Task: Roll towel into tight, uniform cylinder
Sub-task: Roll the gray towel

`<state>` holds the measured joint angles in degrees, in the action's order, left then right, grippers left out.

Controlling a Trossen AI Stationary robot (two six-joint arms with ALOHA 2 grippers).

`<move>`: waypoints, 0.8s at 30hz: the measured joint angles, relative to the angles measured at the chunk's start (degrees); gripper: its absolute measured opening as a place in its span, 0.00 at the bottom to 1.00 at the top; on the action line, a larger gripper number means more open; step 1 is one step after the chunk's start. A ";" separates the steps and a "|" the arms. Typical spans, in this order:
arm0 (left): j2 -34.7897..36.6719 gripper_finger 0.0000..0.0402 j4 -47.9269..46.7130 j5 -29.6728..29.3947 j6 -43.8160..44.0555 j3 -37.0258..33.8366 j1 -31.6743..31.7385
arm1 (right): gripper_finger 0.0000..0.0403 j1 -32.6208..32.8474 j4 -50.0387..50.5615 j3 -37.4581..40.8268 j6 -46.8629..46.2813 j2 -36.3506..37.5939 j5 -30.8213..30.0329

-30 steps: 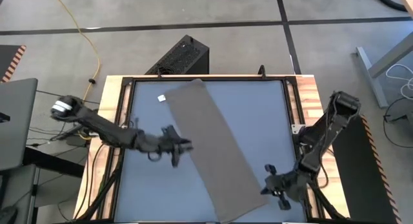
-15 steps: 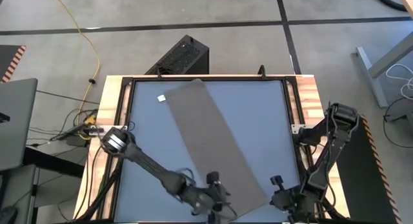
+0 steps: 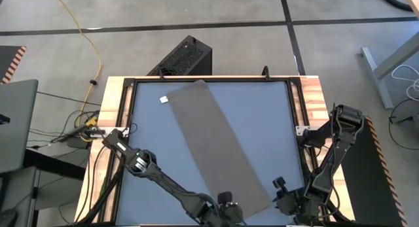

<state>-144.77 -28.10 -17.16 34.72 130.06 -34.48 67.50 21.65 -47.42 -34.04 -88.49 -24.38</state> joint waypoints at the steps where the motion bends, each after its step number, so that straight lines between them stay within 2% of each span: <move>1: 0.01 0.39 0.32 0.02 0.21 -0.39 0.15 | 0.38 -0.13 0.04 0.00 1.02 0.00 -0.24; 5: 0.04 0.43 0.40 0.84 0.31 -0.92 0.17 | 0.46 -0.48 -0.02 0.00 5.54 -0.46 -1.28; 9: 0.11 0.45 0.28 1.77 0.00 -0.91 -0.01 | 0.49 -1.32 -2.27 0.00 7.56 -2.53 -1.22; 16: -2.67 0.45 3.12 2.44 -0.40 -0.86 -0.55 | 0.49 -2.30 -3.36 0.00 9.05 -5.62 -1.22; 24: -4.44 0.45 -0.58 2.84 0.35 -0.86 -0.52 | 0.49 -3.21 -3.54 0.00 9.05 -6.03 -1.11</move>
<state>-149.21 -28.69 -14.32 35.07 129.20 -35.00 64.29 18.11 -47.42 -24.99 -94.52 -25.50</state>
